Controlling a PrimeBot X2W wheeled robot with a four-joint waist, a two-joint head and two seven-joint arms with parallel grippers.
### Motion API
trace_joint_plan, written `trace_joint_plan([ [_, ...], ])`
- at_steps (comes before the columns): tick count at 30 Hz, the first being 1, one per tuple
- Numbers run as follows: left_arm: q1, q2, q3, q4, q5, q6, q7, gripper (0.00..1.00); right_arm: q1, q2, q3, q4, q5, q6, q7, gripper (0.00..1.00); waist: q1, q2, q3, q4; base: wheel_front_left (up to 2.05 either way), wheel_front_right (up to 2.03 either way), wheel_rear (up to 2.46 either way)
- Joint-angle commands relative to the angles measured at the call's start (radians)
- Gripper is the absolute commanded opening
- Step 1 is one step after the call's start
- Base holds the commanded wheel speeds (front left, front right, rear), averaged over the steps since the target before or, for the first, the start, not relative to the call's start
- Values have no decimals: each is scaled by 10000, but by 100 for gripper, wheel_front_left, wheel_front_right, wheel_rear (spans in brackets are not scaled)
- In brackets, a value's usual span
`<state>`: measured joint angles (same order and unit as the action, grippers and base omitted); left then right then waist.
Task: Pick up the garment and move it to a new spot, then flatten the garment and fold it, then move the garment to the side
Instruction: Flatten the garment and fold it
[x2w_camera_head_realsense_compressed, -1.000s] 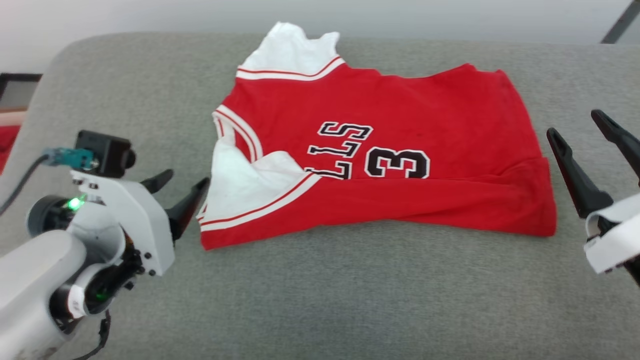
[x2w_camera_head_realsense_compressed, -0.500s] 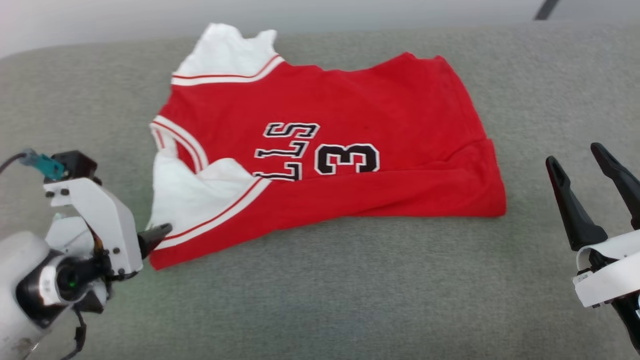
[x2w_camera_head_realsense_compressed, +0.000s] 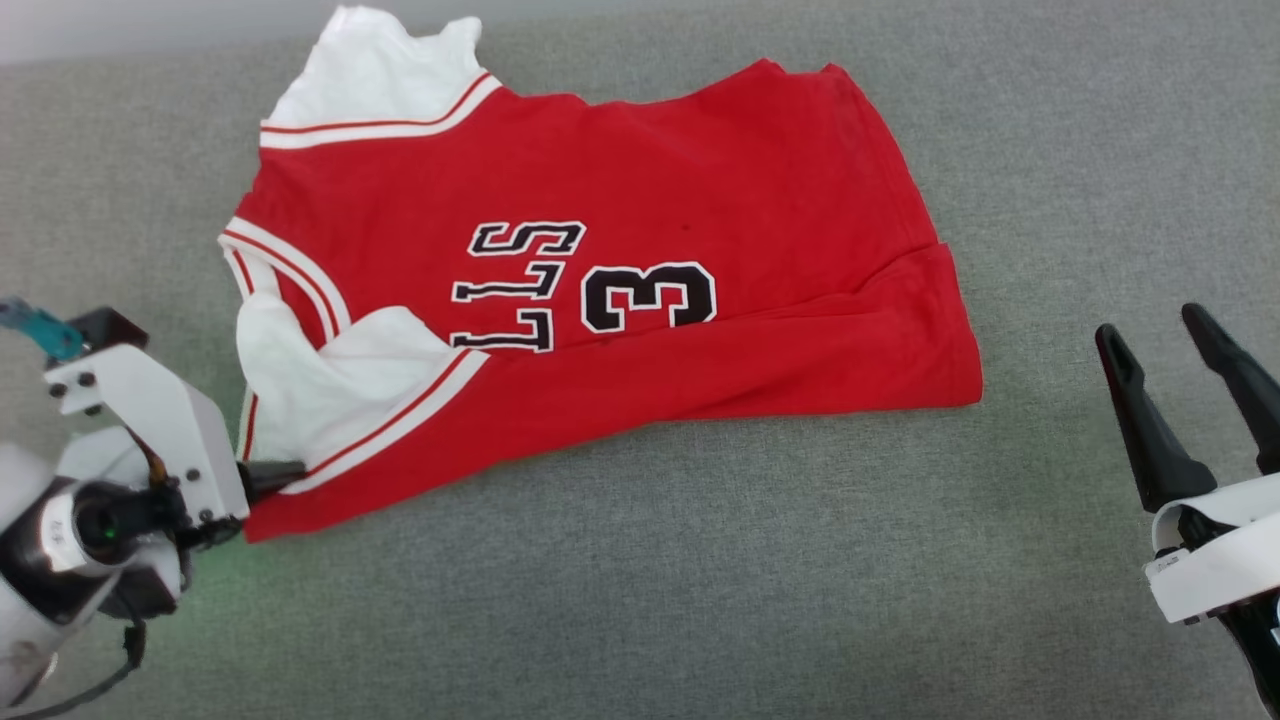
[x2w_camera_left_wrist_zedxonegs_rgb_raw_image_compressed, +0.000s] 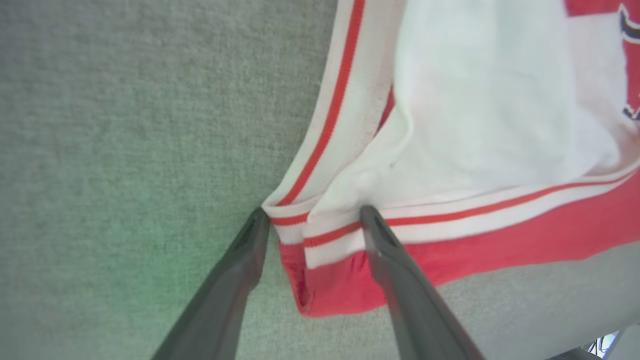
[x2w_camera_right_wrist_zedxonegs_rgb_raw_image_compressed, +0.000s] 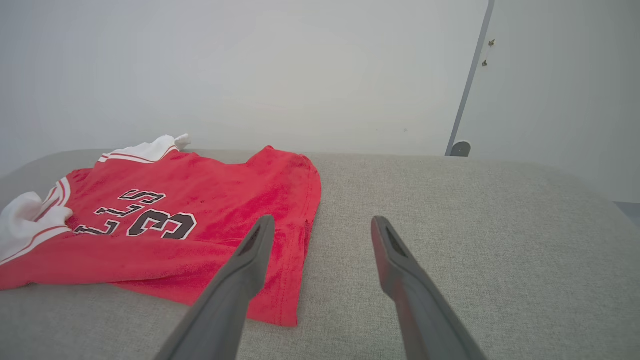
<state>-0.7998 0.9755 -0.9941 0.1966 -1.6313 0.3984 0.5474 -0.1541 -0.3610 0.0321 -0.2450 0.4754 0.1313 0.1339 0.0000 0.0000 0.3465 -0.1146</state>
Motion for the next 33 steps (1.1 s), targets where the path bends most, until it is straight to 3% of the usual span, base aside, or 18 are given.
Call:
trace_joint_plan([
  [1,172,-334,-89,239,-113,-53,-75,0,116,15,2,41,100,-11,69,100,0,0,68,-33,0,0,0],
  [14,-476,-811,-10,225,570,-753,-586,0,-370,-68,343,791,530,-11,2098,100,0,0,351,456,0,0,0],
  [26,-1114,-1615,-165,291,1078,-918,-635,0,-1517,-98,675,2370,315,-9,3557,100,0,0,804,1251,0,0,0],
  [33,-1306,-1874,-194,471,1171,-1084,-682,0,-1810,22,922,3154,160,-9,5141,100,0,0,899,1513,0,0,0],
])
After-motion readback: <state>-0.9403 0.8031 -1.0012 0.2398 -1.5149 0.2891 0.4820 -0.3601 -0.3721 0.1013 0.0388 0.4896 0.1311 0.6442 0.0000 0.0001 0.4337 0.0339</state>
